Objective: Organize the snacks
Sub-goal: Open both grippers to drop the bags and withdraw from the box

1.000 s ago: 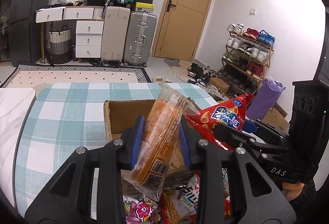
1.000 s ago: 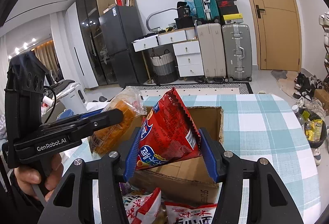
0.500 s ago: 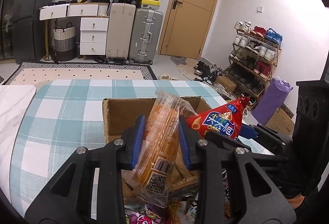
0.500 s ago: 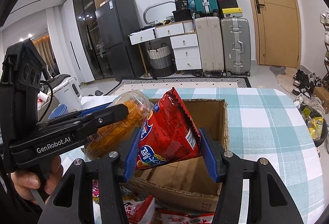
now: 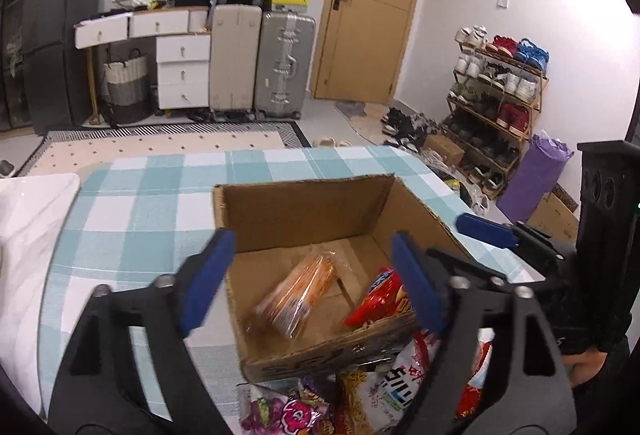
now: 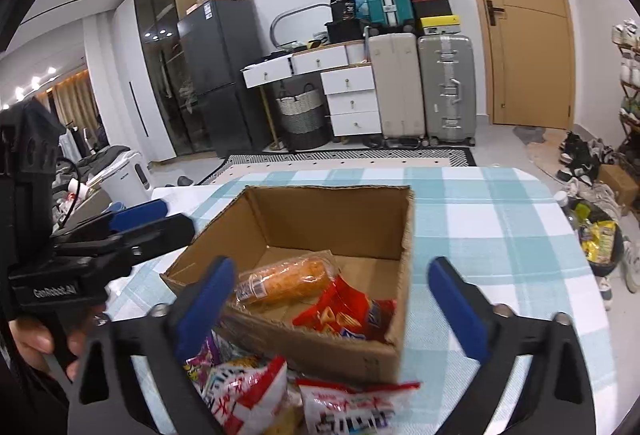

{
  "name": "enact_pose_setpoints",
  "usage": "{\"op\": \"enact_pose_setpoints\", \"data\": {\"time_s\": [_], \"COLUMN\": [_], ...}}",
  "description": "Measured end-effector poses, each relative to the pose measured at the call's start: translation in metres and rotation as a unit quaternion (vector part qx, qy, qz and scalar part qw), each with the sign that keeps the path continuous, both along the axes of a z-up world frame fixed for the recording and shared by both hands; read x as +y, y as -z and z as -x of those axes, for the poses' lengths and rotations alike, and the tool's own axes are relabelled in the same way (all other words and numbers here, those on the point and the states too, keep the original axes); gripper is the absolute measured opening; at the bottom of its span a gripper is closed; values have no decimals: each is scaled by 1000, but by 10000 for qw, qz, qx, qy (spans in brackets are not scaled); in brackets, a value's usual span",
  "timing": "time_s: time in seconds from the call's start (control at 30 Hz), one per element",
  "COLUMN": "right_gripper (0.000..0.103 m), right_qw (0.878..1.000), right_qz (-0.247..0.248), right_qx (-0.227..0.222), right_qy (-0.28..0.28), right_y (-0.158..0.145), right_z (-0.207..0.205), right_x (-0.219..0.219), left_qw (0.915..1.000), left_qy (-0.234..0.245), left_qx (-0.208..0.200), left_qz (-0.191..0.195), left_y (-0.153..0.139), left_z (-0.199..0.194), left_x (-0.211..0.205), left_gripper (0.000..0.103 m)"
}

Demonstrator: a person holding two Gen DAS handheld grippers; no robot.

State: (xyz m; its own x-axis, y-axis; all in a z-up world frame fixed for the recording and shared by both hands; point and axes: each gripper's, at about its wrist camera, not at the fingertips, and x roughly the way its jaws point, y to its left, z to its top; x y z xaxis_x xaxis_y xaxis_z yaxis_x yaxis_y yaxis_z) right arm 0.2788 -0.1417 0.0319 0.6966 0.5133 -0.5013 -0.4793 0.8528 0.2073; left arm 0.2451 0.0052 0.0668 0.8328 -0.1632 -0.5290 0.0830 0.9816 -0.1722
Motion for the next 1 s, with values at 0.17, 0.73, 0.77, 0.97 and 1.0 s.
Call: {"op": "enact_pose_setpoints", "data": {"time_s": [0.17,0.73,0.77,0.97,1.0], "right_gripper": [102,103,103,103,103], "right_qw": [9998,9982,9981,9965,9962], "right_qz": [184,533,557,723,744], "right_qx": [78,261,261,404,449], "right_qy": [14,-68,-76,-59,-41], "right_y": [2,7,8,23,27], "right_z": [18,77,79,92,94], "right_x": [-6,-37,-39,-53,-56], "left_qw": [9999,9978,9975,9959,9958], "left_qy": [-125,-584,-611,-733,-743], "left_qx": [89,323,356,518,535], "left_qz": [60,-42,-33,-61,-96], "left_y": [-2,10,12,21,22], "left_z": [23,129,134,152,154], "left_x": [9,19,20,14,13], "left_gripper": [96,102,102,102,102]}}
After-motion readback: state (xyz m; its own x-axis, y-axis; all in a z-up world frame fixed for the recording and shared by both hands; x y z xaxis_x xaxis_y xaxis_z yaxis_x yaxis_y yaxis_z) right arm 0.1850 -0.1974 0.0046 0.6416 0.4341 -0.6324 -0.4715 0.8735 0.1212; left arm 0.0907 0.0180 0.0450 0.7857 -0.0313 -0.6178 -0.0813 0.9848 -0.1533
